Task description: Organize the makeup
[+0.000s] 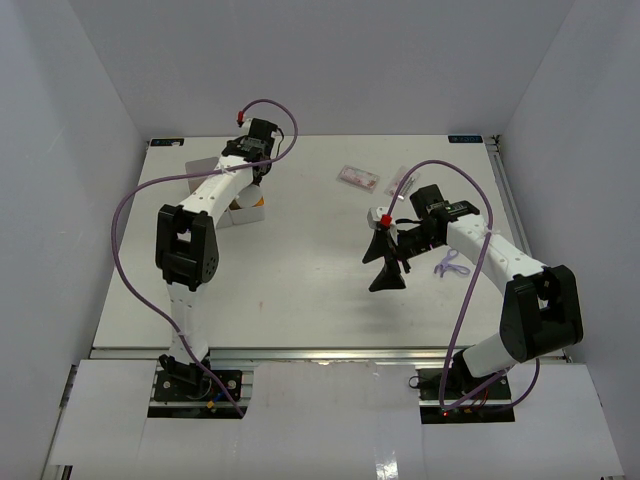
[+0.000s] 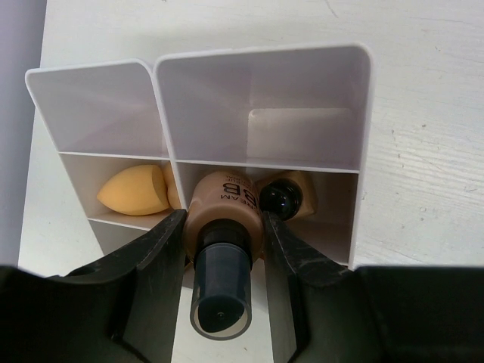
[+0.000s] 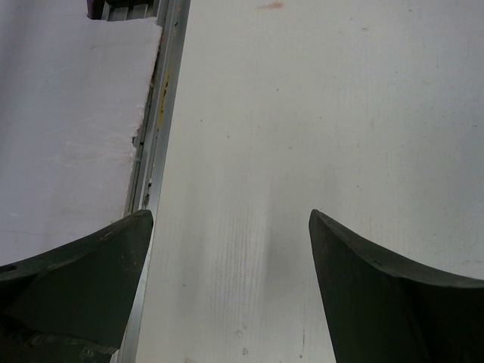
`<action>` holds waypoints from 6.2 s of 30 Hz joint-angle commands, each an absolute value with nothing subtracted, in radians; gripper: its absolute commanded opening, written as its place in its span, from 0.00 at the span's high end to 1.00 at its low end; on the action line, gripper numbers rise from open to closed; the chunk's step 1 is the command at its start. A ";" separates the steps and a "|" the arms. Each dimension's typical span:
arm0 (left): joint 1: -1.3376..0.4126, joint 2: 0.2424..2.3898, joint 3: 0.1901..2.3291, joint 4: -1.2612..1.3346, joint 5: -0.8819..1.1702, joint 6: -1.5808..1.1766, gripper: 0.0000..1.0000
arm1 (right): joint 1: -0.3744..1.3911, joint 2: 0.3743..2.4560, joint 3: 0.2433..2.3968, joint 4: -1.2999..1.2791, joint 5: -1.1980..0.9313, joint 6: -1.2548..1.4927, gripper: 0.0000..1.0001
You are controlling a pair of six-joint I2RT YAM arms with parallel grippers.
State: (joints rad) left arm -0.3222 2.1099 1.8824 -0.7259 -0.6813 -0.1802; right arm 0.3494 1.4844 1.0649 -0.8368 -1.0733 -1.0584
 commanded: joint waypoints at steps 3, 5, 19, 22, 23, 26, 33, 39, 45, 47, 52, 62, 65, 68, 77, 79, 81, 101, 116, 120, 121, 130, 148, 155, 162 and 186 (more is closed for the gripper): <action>-0.325 2.078 1.907 -0.703 -0.677 -0.182 0.87 | 0.345 1.453 1.060 -0.839 -1.108 -1.083 0.10; -0.327 2.075 1.907 -0.703 -0.657 -0.187 0.87 | 0.344 1.453 1.058 -0.841 -1.108 -1.083 0.10; -0.327 2.070 1.896 -0.716 -0.659 -0.216 0.52 | 0.340 1.447 1.058 -0.841 -1.112 -1.084 0.10; -0.327 2.066 1.896 -0.716 -0.668 -0.216 0.41 | 0.339 1.447 1.057 -0.841 -1.113 -1.083 0.10; -0.327 2.062 1.895 -0.715 -0.671 -0.216 0.36 | 0.339 1.447 1.057 -0.842 -1.113 -1.084 0.10; -0.327 2.058 1.894 -0.715 -0.673 -0.216 0.28 | 0.339 1.447 1.057 -0.842 -1.114 -1.083 0.10; -0.327 2.037 1.893 -0.715 -0.667 -0.214 0.21 | 0.334 1.447 1.056 -0.841 -1.115 -1.083 0.10; -0.327 1.975 1.905 -0.716 -0.614 -0.227 0.21 | 0.323 1.448 1.056 -0.841 -1.112 -1.083 0.10; -0.325 1.815 1.827 -0.695 -0.448 -0.268 0.10 | 0.252 1.437 1.056 -0.839 -1.118 -1.080 0.10; -0.325 1.722 1.715 -0.633 -0.338 -0.261 0.05 | 0.213 1.435 1.059 -0.835 -1.117 -1.072 0.10; -0.309 1.480 1.386 -0.436 -0.069 -0.231 0.02 | 0.135 1.421 1.057 -0.787 -1.082 -0.966 0.10; -0.288 1.139 0.921 -0.244 0.377 -0.198 0.02 | 0.115 1.360 1.033 -0.582 -0.507 -0.581 0.10; -0.288 1.050 0.842 -0.171 0.419 -0.196 0.02 | 0.106 1.368 1.044 -0.595 -0.347 -0.527 0.10; -0.288 0.962 0.770 -0.120 0.434 -0.194 0.02 | 0.078 1.367 1.040 -0.620 -0.286 -0.540 0.10; -0.289 0.913 0.708 -0.090 0.456 -0.191 0.02 | 0.017 1.618 1.282 -0.557 -0.422 -0.329 0.10; -0.288 0.906 0.709 -0.092 0.438 -0.187 0.02 | 0.025 1.756 1.392 -0.551 -0.373 -0.190 0.10; -0.288 0.899 0.710 -0.095 0.421 -0.180 0.02 | 0.039 1.865 1.514 -0.550 -0.319 -0.070 0.10; -0.287 0.825 0.660 -0.050 0.324 -0.115 0.02 | 0.175 2.390 2.147 -0.543 0.288 0.486 0.10; -0.287 0.830 0.659 -0.051 0.319 -0.109 0.02 | 0.189 2.466 2.165 -0.523 0.241 0.508 0.10; -0.287 0.830 0.660 -0.051 0.320 -0.107 0.02 | 0.190 2.482 2.155 -0.528 0.240 0.506 0.10; -0.287 0.830 0.659 -0.051 0.319 -0.107 0.02 | 0.190 2.483 2.151 -0.528 0.240 0.502 0.10; -0.287 0.819 0.657 -0.049 0.317 -0.106 0.02 | 0.190 2.449 2.041 -0.524 0.204 0.483 0.07; -0.287 0.785 0.644 -0.038 0.313 -0.108 0.02 | 0.186 2.324 1.842 -0.509 0.084 0.286 0.92; -0.287 0.775 0.635 -0.029 0.319 -0.112 0.02 | 0.047 2.227 1.603 -0.341 -0.547 0.195 0.92; -0.287 0.769 0.624 -0.014 0.324 -0.117 0.02 | 0.066 2.221 1.637 -0.485 -0.459 0.020 0.92; -0.287 0.756 0.659 -0.002 0.444 -0.310 0.02 | 0.322 1.825 1.315 -0.336 -0.256 -0.466 0.10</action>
State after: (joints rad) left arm -0.2905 0.8452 0.6116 0.0762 0.4847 -0.3658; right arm 0.2570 1.9054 1.3379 -0.3841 -0.3474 -0.3360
